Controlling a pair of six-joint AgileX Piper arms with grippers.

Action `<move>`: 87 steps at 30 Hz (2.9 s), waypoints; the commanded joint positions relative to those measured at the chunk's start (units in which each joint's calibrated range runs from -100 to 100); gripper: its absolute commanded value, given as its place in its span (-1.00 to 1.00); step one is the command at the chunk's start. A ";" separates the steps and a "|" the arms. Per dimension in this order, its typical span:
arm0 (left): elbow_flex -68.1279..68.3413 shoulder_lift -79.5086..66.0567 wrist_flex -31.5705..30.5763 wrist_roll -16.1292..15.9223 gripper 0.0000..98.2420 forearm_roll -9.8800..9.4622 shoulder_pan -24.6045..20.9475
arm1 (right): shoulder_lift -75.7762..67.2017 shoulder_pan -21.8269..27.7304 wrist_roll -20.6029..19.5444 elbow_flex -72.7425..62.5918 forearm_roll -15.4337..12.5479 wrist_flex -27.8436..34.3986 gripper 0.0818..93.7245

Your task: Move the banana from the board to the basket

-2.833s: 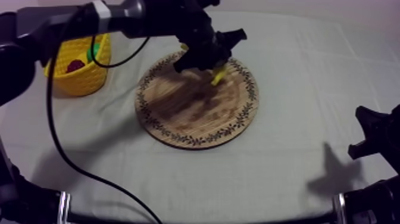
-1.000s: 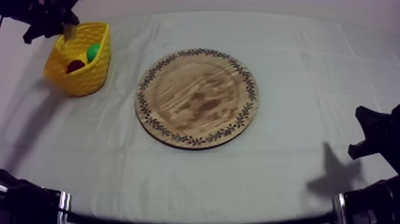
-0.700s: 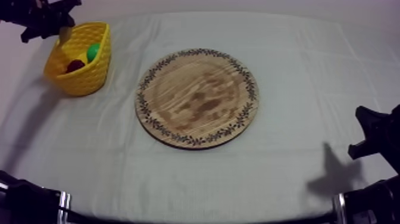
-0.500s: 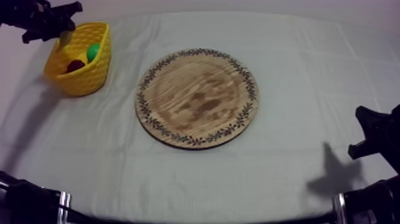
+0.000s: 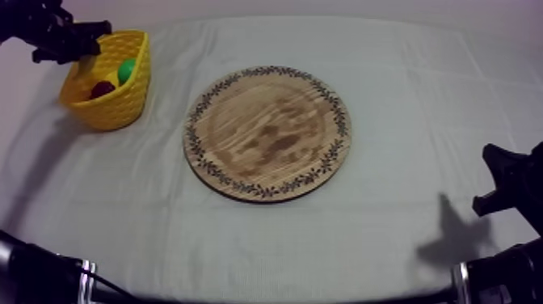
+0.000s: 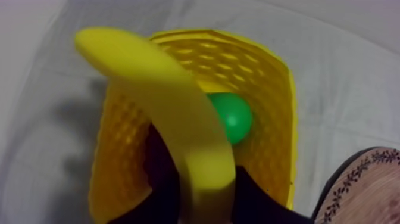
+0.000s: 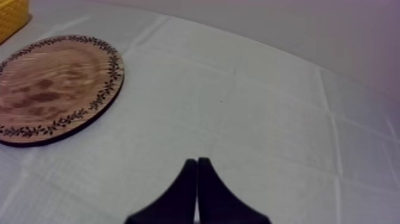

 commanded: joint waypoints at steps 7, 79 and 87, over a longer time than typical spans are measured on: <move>0.06 2.73 -0.52 -0.15 -1.00 0.56 -0.49 | 0.00 -0.01 0.00 -0.05 -0.01 0.02 -0.99; 23.35 -42.93 5.79 -0.62 -1.00 4.40 -3.86 | 0.00 -0.01 0.00 -0.05 -0.01 0.02 -0.99; 29.35 -56.71 7.74 -2.33 -1.00 6.65 -3.90 | 0.00 -0.01 0.00 -0.05 -0.01 0.02 -0.99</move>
